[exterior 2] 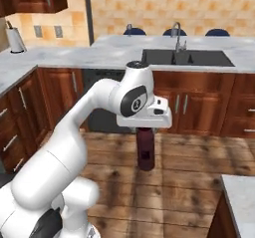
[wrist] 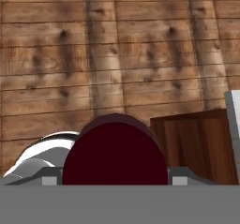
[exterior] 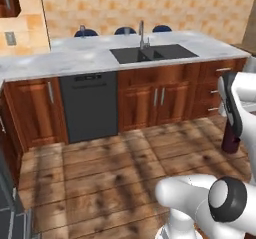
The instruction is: There is a wine glass and glass cup on the dining counter. Place the wine bottle next to the wine glass and the juice bottle next to the glass cup.
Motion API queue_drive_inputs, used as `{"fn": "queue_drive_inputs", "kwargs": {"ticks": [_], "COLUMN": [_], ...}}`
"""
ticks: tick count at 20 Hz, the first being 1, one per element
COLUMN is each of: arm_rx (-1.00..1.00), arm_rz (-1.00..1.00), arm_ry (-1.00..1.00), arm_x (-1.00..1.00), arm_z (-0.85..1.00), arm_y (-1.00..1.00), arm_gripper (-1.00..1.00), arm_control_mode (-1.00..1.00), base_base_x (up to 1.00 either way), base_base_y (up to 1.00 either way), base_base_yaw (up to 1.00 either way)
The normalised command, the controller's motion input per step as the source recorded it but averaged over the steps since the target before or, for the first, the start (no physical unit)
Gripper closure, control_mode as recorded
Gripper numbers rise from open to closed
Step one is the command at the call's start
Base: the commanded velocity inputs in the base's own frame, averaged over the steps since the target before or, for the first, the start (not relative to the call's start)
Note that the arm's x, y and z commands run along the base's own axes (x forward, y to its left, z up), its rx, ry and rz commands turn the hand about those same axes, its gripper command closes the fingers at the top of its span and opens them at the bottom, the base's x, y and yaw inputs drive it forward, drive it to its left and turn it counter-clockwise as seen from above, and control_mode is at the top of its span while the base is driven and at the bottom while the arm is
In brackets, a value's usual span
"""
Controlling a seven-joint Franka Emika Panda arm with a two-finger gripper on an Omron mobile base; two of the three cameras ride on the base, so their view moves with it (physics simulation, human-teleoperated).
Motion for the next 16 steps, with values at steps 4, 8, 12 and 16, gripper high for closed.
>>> {"fn": "queue_drive_inputs", "kwargs": {"ticks": [4,8,12,16], "arm_rx": [0.00,0.00,0.00,0.00], "arm_rz": [0.00,0.00,0.00,0.00], "arm_ry": [0.00,0.00,0.00,0.00], "arm_x": [0.00,0.00,0.00,0.00], "arm_z": [0.00,0.00,0.00,0.00], "arm_y": [0.00,0.00,0.00,0.00], "arm_gripper": [1.00,1.00,1.00,1.00], "arm_control_mode": [1.00,1.00,1.00,1.00], "base_base_x": [0.46,0.52,0.59,0.75], "base_base_y": [0.00,0.01,0.00,0.00], "base_base_yaw": [-0.49,-0.43,-0.34,-0.11]}}
